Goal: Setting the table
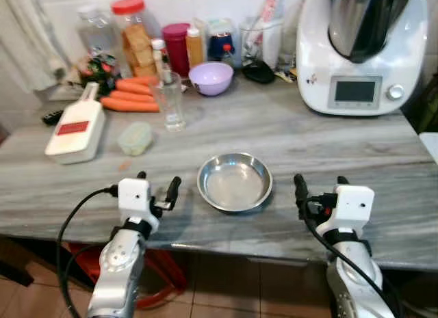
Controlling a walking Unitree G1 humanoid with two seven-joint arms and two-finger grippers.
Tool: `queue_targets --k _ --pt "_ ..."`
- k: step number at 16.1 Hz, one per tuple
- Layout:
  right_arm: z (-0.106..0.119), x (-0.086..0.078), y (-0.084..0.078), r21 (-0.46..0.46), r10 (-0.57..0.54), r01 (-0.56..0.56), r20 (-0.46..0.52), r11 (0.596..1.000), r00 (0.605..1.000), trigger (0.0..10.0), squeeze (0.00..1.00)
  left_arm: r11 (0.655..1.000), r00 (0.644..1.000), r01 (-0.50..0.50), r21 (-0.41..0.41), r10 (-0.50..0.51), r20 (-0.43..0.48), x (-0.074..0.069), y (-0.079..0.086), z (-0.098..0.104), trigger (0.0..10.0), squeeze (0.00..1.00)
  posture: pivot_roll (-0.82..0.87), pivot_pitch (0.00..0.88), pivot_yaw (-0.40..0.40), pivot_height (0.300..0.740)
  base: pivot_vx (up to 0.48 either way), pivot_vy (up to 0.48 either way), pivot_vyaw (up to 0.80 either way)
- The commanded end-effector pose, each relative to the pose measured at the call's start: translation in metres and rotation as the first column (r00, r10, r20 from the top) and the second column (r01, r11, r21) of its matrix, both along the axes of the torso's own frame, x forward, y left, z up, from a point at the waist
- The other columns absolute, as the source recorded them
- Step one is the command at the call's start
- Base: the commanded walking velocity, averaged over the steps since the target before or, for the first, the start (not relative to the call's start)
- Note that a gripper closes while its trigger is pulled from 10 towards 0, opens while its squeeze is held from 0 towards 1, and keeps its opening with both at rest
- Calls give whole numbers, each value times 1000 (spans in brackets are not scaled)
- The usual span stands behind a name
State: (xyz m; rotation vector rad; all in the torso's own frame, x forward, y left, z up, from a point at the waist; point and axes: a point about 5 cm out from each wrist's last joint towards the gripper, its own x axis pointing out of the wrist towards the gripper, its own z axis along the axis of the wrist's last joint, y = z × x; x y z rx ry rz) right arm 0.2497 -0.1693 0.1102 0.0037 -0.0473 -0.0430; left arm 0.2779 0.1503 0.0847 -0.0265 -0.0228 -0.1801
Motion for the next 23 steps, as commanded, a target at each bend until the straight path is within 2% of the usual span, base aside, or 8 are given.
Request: queue_targets --k 1,9,20,23 --pt "5 2 6 10 20 -21 17 1000 1000 10000 0 1000 1000 -25 19 25 -11 -2 7 -1 10000 0 -89 0 97 740 -307 0 0" --pt "10 8 6 14 17 -17 31 1000 999 10000 0 1000 1000 -21 17 21 -11 -3 4 1 10000 0 -82 6 91 740 -338 0 0" --pt "9 9 5 24 13 -13 21 1000 1000 10000 0 1000 1000 7 25 -6 -25 -4 1 0 10000 0 -81 11 96 740 -365 0 -538" --pt "8 9 5 57 5 -6 20 998 1000 10000 0 999 1000 12 30 -11 -26 -4 2 0 10000 0 -77 9 98 740 -368 0 0"
